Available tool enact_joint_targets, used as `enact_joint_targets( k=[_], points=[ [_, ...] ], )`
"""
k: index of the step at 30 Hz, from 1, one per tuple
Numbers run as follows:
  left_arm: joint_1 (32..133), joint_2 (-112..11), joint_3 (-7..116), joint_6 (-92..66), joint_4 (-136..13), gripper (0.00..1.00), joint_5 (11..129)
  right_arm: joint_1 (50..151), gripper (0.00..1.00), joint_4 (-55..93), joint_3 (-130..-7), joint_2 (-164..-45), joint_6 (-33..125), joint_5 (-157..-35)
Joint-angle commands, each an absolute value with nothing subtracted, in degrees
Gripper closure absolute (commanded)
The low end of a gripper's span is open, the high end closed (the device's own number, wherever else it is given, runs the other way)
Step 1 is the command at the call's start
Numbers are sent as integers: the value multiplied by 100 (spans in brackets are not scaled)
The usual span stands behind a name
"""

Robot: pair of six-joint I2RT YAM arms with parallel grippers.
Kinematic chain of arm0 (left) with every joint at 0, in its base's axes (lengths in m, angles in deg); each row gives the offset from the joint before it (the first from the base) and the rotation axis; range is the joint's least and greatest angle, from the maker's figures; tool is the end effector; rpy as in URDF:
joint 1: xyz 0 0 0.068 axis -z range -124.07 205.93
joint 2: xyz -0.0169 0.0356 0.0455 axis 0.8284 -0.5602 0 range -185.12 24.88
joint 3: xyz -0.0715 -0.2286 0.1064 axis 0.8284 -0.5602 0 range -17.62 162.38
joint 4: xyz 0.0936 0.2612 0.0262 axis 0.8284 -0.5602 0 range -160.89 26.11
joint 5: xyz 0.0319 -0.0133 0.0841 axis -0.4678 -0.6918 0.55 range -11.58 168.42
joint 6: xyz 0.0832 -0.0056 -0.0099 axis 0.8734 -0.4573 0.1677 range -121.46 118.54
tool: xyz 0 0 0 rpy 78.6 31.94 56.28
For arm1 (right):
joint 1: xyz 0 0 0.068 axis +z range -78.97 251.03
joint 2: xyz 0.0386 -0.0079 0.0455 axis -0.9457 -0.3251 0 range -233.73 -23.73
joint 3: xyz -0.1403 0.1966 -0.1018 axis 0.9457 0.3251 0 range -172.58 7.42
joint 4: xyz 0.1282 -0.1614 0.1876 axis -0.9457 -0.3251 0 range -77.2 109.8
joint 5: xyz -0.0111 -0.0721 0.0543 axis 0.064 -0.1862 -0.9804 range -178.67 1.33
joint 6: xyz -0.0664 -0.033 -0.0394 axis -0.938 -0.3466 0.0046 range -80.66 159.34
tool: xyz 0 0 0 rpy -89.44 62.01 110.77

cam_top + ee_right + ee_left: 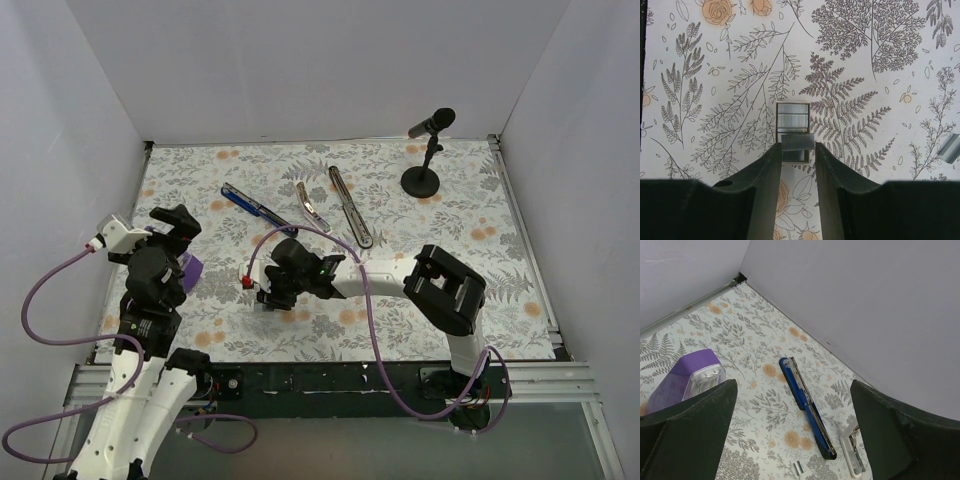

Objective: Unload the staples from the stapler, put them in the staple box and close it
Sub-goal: Place the staple in the staple box.

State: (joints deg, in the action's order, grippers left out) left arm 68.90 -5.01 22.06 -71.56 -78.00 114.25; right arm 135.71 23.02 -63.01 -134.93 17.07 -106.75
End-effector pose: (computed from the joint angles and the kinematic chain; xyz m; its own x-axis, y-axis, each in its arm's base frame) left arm 0.1883 0.0009 0.3334 0.3388 -0.8603 -0.3808 -0.2007 0.3294 -0.9226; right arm 0.1779 0.4294 0.1351 0.1244 -0.5795 -0.8054 -0.9914 -0.0384 -0.1255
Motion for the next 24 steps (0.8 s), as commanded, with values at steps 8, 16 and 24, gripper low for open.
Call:
enact_joint_targets(
  k=[8,16,24],
  points=[
    [6894,-412,2149,-7142,-7673,2,11630,13642,60,2411,-6561,-13667,1798,-10598],
    [6894,-421,2140,-7133,-7664,2,11621,13695,60,2420,-6623,-13728,1833,-10554],
    [6894,-421,2140,-7124,-7664,2,11595,13704,57,2297,-6720,-13781,1842,-10528]
  ],
)
